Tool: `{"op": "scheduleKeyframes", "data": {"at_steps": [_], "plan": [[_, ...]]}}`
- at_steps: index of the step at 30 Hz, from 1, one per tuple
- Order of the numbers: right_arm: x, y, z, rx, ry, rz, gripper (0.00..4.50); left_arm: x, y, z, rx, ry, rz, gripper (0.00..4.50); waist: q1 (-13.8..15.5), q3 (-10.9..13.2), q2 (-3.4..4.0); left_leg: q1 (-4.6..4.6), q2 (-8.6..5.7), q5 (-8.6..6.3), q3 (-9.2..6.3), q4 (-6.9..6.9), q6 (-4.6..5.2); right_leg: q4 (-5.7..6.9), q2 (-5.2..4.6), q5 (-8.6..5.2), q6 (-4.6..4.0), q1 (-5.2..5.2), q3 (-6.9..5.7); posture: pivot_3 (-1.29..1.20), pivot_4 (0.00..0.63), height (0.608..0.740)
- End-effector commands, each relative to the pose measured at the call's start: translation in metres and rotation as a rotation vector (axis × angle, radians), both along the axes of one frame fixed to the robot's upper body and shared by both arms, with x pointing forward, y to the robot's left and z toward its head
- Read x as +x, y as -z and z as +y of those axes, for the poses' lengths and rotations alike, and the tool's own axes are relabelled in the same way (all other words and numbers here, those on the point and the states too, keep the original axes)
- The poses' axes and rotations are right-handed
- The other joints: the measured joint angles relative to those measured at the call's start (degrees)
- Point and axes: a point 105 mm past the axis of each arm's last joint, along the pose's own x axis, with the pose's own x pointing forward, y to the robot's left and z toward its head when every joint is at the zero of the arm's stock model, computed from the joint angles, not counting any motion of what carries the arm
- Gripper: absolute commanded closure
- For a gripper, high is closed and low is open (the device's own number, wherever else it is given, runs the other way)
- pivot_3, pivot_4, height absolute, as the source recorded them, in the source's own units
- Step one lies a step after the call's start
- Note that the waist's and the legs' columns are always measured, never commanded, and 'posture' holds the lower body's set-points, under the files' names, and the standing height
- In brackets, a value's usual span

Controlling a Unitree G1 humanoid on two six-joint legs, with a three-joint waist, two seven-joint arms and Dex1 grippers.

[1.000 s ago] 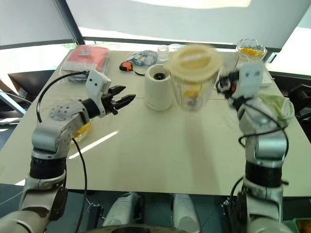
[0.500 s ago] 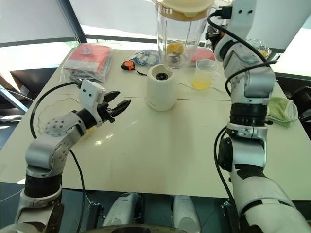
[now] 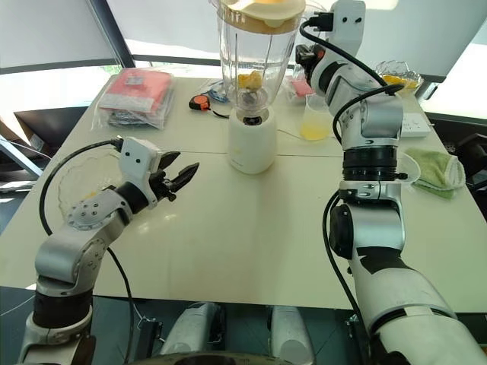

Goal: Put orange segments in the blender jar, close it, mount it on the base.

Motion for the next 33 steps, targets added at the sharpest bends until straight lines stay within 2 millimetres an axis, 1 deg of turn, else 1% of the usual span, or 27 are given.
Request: {"op": "scheduleKeyframes", "data": {"at_steps": [1,7,13,20,25,29,33], "plan": [[-0.001,-0.019,0.007,0.024,-0.023,-0.075,3.58,-0.005,-0.009,-0.009,0.005,0.025,-0.047,1.82,0.01,0.0,0.0,0.0,0.0,0.0,0.0,0.0,0.0,0.0,0.0,0.0,0.0,0.0,0.0,0.0,0.15,0.74],[0.006,-0.002,0.007,-0.015,-0.005,-0.039,3.58,-0.003,-0.01,-0.01,0.004,0.025,-0.052,1.82,0.0,0.01,0.01,0.0,-0.01,0.0,0.02,-0.01,0.0,0.0,-0.01,0.01,-0.02,-0.01,0.0,0.0,0.15,0.74],[0.01,0.014,-0.003,-0.076,0.051,-0.013,3.58,-0.002,-0.007,-0.011,0.003,0.021,-0.051,1.82,0.0,0.0,0.0,0.0,0.0,0.0,0.01,-0.01,0.0,-0.01,0.0,0.01,-0.02,0.0,0.0,0.0,0.15,0.74],[0.012,0.018,-0.012,-0.073,0.085,-0.005,3.58,-0.001,-0.005,-0.015,0.002,0.023,-0.049,1.82,-0.02,0.0,0.0,0.03,-0.01,0.0,0.01,-0.01,-0.01,-0.01,0.0,0.03,-0.06,0.01,0.0,0.0,0.15,0.74],[0.017,0.028,-0.026,-0.058,0.112,0.037,3.58,0.001,-0.004,-0.015,0.002,0.026,-0.047,1.82,0.12,0.0,0.01,0.02,-0.01,0.0,0.01,-0.01,-0.01,-0.01,0.02,0.03,-0.06,0.01,-0.01,0.0,0.15,0.74],[0.019,0.031,-0.024,-0.081,0.108,0.044,3.58,0.002,-0.003,-0.017,0.003,0.028,-0.047,1.82,0.14,-0.02,-0.04,0.03,-0.03,0.0,0.01,-0.01,-0.01,-0.06,-0.01,0.03,-0.07,0.05,0.0,0.0,0.15,0.74],[0.021,0.027,-0.023,-0.086,0.116,0.042,3.58,0.002,-0.003,-0.017,0.009,0.03,-0.049,1.82,0.16,-0.02,-0.04,0.03,-0.04,0.0,0.01,0.01,-0.01,-0.07,-0.03,0.03,-0.07,0.07,0.0,0.0,0.15,0.74]]}}
